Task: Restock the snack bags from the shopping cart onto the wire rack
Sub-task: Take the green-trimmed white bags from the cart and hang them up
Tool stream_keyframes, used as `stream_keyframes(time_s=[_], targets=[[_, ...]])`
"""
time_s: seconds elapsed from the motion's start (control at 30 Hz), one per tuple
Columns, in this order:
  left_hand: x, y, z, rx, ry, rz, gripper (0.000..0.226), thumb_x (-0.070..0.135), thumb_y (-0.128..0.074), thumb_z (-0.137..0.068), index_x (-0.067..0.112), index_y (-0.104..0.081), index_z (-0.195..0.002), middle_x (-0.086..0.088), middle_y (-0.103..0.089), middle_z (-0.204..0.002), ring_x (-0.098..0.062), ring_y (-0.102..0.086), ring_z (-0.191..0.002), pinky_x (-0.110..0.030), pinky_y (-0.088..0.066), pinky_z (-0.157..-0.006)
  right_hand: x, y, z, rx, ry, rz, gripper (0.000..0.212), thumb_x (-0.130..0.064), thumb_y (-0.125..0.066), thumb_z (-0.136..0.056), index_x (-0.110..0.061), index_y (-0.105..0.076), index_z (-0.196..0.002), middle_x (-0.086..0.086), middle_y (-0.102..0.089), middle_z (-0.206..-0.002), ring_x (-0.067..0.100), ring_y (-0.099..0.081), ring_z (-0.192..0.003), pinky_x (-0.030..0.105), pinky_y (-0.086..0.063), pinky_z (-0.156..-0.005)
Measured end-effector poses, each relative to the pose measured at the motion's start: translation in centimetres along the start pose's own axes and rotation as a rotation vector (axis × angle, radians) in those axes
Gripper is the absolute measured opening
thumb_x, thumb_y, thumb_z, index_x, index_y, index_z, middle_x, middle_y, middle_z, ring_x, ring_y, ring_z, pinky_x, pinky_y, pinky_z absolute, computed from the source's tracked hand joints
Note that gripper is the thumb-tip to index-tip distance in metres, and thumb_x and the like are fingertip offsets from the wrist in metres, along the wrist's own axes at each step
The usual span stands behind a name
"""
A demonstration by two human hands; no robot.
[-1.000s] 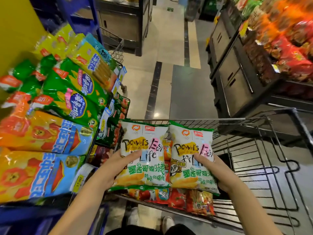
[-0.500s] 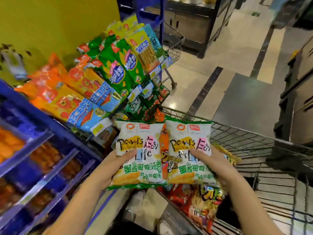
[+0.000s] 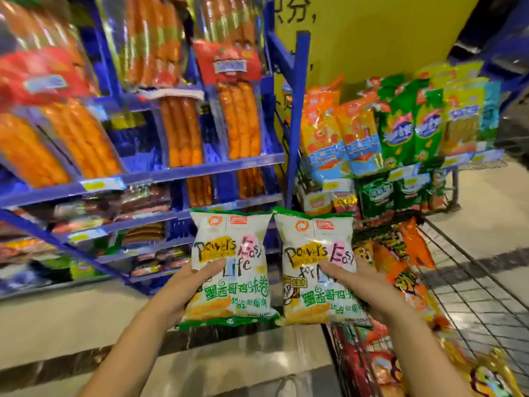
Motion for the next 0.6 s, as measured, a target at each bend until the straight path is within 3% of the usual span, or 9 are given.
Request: stream_keyframes(time_s=[0.07, 0.1, 0.17, 0.23, 0.3, 0.37, 0.47, 0.53, 0.6], targets=[[-0.6, 4.4, 3.2, 0.101, -0.037, 0.052, 0.069, 0.050, -0.091, -0.069, 0.031, -0.064, -0.129, 0.014, -0.077, -0.111, -0.004, -0.071, -0.101, -0.028, -0.054, -0.084, -2.3, -4.5, -0.6, -0.103, 0.024, 0.039, 0.070, -0.063, -0.084, -0.072, -0.047, -0.049, -0.130, -0.016, -0.049, -0.139, 0.011, -0.047, -0.129, 0.034, -0.039, -0.108], [-1.2, 6.5, 4.7, 0.129, -0.050, 0.086, 0.078, 0.053, -0.094, -0.064, 0.028, -0.064, -0.132, 0.007, -0.076, -0.118, -0.012, -0.072, -0.107, -0.035, -0.056, -0.091, -3.4, -7.1, -0.4, -0.149, 0.037, 0.058, 0.066, -0.059, -0.083, -0.076, -0.044, -0.046, -0.129, -0.018, -0.050, -0.135, 0.008, -0.048, -0.124, 0.031, -0.039, -0.104], [-2.8, 10.6, 8.4, 0.166, -0.049, 0.183, 0.083, 0.048, -0.093, -0.063, 0.020, -0.065, -0.135, -0.010, -0.073, -0.127, -0.032, -0.071, -0.116, -0.051, -0.051, -0.105, -5.0, -12.8, -0.2, -0.281, 0.058, 0.058, 0.075, -0.058, -0.086, -0.073, -0.036, -0.052, -0.137, -0.017, -0.062, -0.135, 0.006, -0.061, -0.121, 0.032, -0.046, -0.102], [-4.2, 15.1, 12.7, 0.234, -0.073, 0.249, 0.073, 0.039, -0.091, -0.072, 0.015, -0.064, -0.135, -0.016, -0.073, -0.124, -0.037, -0.071, -0.114, -0.055, -0.051, -0.106, -5.6, -19.0, 0.5, -0.388, 0.036, 0.087, 0.079, -0.054, -0.089, -0.073, -0.034, -0.054, -0.141, -0.009, -0.070, -0.131, 0.015, -0.068, -0.118, 0.042, -0.051, -0.105], [-6.3, 20.0, 17.2, 0.345, -0.091, 0.296, 0.065, 0.033, -0.088, -0.076, 0.014, -0.065, -0.134, -0.015, -0.076, -0.118, -0.035, -0.074, -0.108, -0.051, -0.059, -0.095, -5.7, -25.3, 1.1, -0.474, 0.048, 0.183, 0.079, -0.057, -0.088, -0.073, -0.039, -0.053, -0.141, -0.007, -0.070, -0.132, 0.020, -0.069, -0.119, 0.048, -0.050, -0.106], [-8.7, 24.9, 22.0, 0.455, -0.131, 0.358, 0.052, 0.028, -0.082, -0.083, 0.017, -0.064, -0.131, -0.007, -0.080, -0.107, -0.025, -0.078, -0.095, -0.037, -0.065, -0.074, -5.1, -32.1, 1.8, -0.577, 0.072, 0.257, 0.084, -0.067, -0.086, -0.069, -0.046, -0.049, -0.142, -0.011, -0.067, -0.135, 0.019, -0.068, -0.120, 0.049, -0.050, -0.107], [-12.6, 30.8, 29.3, 0.577, -0.125, 0.462, 0.036, 0.025, -0.068, -0.096, 0.019, -0.063, -0.130, 0.005, -0.081, -0.089, -0.010, -0.078, -0.075, -0.023, -0.059, -0.053, -3.8, -41.7, 4.1, -0.670, 0.084, 0.354, 0.097, -0.071, -0.089, -0.060, -0.047, -0.046, -0.144, -0.013, -0.067, -0.136, 0.017, -0.068, -0.119, 0.049, -0.049, -0.108], [-15.3, 34.0, 34.3, 0.605, -0.133, 0.529, 0.028, 0.024, -0.063, -0.099, 0.017, -0.067, -0.127, -0.002, -0.081, -0.093, -0.014, -0.079, -0.081, -0.028, -0.063, -0.063, -3.9, -48.4, 7.3, -0.730, 0.096, 0.369, 0.105, -0.069, -0.091, -0.057, -0.041, -0.044, -0.147, -0.013, -0.063, -0.139, 0.017, -0.066, -0.121, 0.048, -0.048, -0.110], [-17.6, 37.0, 38.8, 0.651, -0.155, 0.573, 0.042, 0.030, -0.069, -0.094, 0.016, -0.065, -0.134, -0.012, -0.076, -0.118, -0.028, -0.076, -0.105, -0.047, -0.060, -0.095, -4.5, -54.7, 11.2, -0.801, 0.150, 0.400, 0.111, -0.069, -0.090, -0.059, -0.034, -0.040, -0.151, -0.016, -0.053, -0.143, 0.014, -0.060, -0.125, 0.039, -0.044, -0.109]])
Point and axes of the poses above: each hand's wrist, its own z-axis away from the middle knuckle, its own y-axis out of the back of the hand, x = y × z, the point moved 8 cm from there along -z, towards the middle knuckle
